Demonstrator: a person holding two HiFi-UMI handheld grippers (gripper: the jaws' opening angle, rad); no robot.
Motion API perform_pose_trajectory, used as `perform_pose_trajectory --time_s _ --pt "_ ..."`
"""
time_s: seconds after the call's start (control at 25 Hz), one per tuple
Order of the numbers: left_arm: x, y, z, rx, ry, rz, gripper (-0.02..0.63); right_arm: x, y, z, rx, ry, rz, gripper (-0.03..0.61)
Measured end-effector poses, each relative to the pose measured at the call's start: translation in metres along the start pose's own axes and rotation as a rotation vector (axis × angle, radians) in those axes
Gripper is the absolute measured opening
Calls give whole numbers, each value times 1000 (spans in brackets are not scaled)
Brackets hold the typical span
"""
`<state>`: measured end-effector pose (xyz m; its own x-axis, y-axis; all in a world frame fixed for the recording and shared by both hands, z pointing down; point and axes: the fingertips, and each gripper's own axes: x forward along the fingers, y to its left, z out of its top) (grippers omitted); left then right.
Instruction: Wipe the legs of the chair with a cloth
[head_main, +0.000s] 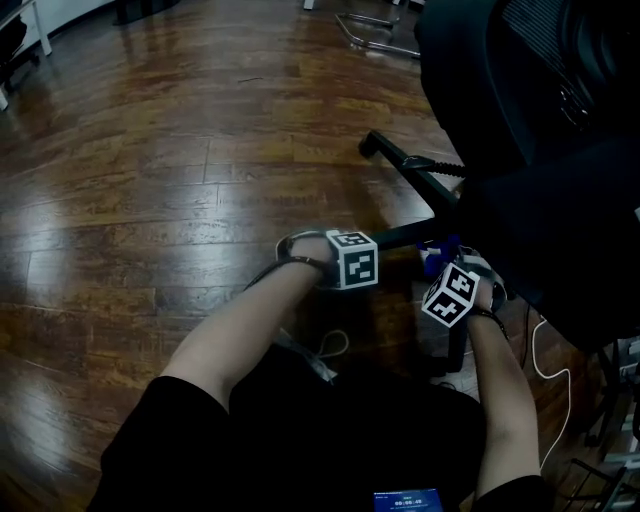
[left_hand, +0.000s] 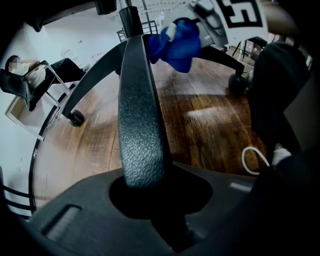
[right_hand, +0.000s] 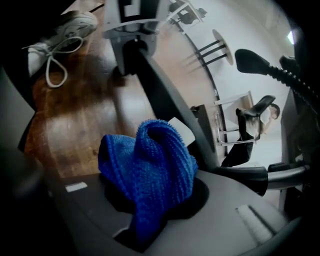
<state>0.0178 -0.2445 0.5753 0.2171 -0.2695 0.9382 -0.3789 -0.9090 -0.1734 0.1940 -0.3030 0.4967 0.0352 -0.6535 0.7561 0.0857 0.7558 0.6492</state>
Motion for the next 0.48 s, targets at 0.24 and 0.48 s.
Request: perform_pose_trajectory --time_s 0.24,0.48 --pt "0 2 -2 7 -5 3 63 0 -7 6 -5 -5 -24 81" --pt "1 1 -3 -1 -14 8 63 -41 87 -15 -87 27 201 81"
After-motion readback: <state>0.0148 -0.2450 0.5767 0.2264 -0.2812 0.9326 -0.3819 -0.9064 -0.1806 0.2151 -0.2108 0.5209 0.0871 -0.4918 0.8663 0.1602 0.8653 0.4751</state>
